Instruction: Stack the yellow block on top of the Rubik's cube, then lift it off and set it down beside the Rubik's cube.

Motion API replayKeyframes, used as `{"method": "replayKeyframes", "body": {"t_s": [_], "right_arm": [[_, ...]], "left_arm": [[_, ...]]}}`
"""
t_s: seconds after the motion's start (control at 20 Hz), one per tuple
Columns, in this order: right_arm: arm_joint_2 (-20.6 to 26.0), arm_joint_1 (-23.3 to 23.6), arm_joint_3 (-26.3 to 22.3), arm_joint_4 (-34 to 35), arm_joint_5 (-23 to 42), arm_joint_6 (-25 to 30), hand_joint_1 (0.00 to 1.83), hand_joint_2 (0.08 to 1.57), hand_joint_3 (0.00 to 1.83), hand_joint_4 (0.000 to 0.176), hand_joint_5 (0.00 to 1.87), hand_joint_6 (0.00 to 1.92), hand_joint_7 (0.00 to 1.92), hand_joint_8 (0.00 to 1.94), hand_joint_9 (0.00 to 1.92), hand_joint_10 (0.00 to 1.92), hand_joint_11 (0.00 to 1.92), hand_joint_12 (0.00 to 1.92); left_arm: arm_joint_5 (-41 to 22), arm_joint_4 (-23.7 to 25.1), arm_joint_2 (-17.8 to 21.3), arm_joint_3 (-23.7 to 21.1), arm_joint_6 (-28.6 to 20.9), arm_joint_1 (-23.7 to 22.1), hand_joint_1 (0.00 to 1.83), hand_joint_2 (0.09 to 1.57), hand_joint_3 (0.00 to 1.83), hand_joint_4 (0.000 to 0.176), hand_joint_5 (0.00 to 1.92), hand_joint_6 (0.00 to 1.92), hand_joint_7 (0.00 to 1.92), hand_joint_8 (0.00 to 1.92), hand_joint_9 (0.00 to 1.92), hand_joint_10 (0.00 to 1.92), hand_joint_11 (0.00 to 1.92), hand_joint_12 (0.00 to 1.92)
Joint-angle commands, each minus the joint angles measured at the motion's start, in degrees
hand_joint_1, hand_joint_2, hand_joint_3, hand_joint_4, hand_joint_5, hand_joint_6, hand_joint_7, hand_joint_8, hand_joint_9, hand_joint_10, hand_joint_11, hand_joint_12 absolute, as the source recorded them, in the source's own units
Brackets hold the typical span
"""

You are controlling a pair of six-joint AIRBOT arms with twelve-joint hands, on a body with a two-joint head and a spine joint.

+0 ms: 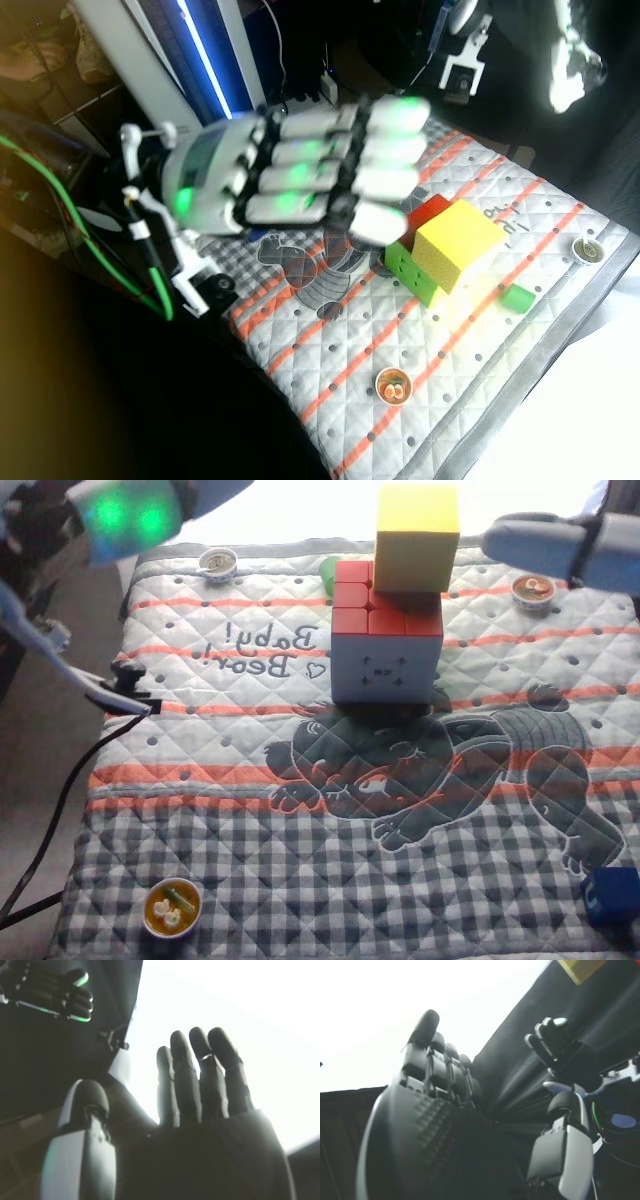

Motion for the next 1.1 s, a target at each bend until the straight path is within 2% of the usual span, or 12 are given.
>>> {"method": "replayKeyframes", "body": {"t_s": [0.0,0.2,0.3,0.35,0.4,0.7,0.75,0.8,0.85,0.9,0.95,1.05], "right_arm": [[-0.27,1.06,0.46,-0.31,3.84,0.22,0.48,0.90,0.00,0.000,0.02,0.02,0.01,0.00,0.00,0.08,0.00,0.33],[-3.02,5.38,4.07,-0.64,-2.98,0.22,0.48,0.89,0.00,0.000,0.00,0.00,0.03,0.01,0.05,0.05,0.00,0.37],[-5.76,8.05,7.24,-0.68,-8.69,0.22,0.42,0.84,0.00,0.000,0.15,0.07,0.13,0.02,0.08,0.04,0.00,0.59],[-5.90,8.17,7.32,-0.69,-8.84,0.22,0.42,0.84,0.00,0.000,0.15,0.07,0.13,0.02,0.08,0.04,0.00,0.59],[-7.12,9.17,8.80,-0.72,-11.65,0.22,0.44,0.86,0.00,0.000,0.19,0.08,0.14,0.01,0.08,0.04,0.00,0.38],[-10.65,11.23,12.85,-1.39,-19.34,0.22,0.27,0.88,0.00,0.000,0.14,0.01,0.12,0.01,0.11,0.03,0.00,0.44],[-11.16,11.45,13.38,-1.54,-20.19,0.22,0.26,0.86,0.00,0.000,0.14,0.01,0.09,0.02,0.11,0.01,0.00,0.16],[-11.72,11.82,13.99,-1.80,-21.29,0.22,0.26,0.86,0.00,0.000,0.14,0.01,0.09,0.02,0.11,0.01,0.00,0.16],[-12.26,12.15,14.59,-2.00,-22.40,0.22,0.24,0.85,0.00,0.000,0.11,0.01,0.09,0.01,0.10,0.01,0.00,0.03],[-12.93,12.44,15.36,-2.12,-23.69,0.22,0.19,0.91,0.02,0.000,0.04,0.00,0.05,0.00,0.02,0.00,0.00,0.00],[-13.36,12.51,15.81,-2.13,-24.59,0.22,0.26,0.90,0.02,0.000,0.01,0.00,0.03,0.00,0.01,0.00,0.00,0.00],[-13.99,12.51,16.38,-2.31,-25.85,0.22,0.31,0.96,0.00,0.000,0.13,0.01,0.20,0.01,0.24,0.05,0.00,0.70]], "left_arm": [[8.71,0.28,0.37,-0.24,-0.64,-0.02,0.72,1.27,0.00,0.000,0.59,0.06,0.62,0.02,0.45,0.45,0.10,1.47],[10.85,-1.13,0.73,-1.08,-0.64,1.85,0.69,1.25,0.00,0.000,0.64,0.06,0.65,0.02,0.48,0.41,0.11,1.42],[11.36,-1.51,0.72,-1.26,-0.64,2.50,0.76,1.26,0.00,0.000,0.69,0.07,0.66,0.01,0.45,0.53,0.09,1.50],[11.36,-1.52,0.72,-1.26,-0.64,2.52,0.76,1.26,0.00,0.000,0.69,0.07,0.66,0.01,0.45,0.53,0.09,1.50],[11.36,-1.55,0.69,-1.29,-0.64,2.56,0.78,1.28,0.00,0.000,0.70,0.10,0.67,0.01,0.39,0.69,0.09,1.51],[11.71,-1.74,0.43,-1.29,-0.65,2.63,0.90,1.26,0.00,0.000,0.69,0.19,0.72,0.08,0.32,1.02,0.14,1.61],[11.89,-1.74,0.40,-1.32,-0.65,2.65,0.95,1.28,0.00,0.000,0.57,0.45,0.61,0.40,0.32,1.10,0.20,1.63],[11.97,-1.74,0.39,-1.38,-0.65,2.69,0.95,1.28,0.00,0.000,0.57,0.45,0.61,0.40,0.32,1.10,0.20,1.63],[12.01,-1.74,0.39,-1.45,-0.65,2.72,1.00,1.32,0.00,0.000,0.58,1.34,0.51,0.69,0.31,1.18,0.22,1.68],[12.13,-1.73,0.40,-1.52,-0.65,2.74,0.97,1.36,0.00,0.000,0.55,1.60,0.42,0.89,0.27,1.22,0.18,1.72],[12.22,-1.73,0.40,-1.53,-0.65,2.74,0.98,1.36,0.00,0.000,0.54,1.61,0.42,0.92,0.27,1.24,0.15,1.76],[12.50,-1.73,0.40,-1.61,-0.66,2.76,0.98,1.37,0.00,0.000,0.53,1.64,0.40,1.00,0.25,1.27,0.09,1.78]]}}
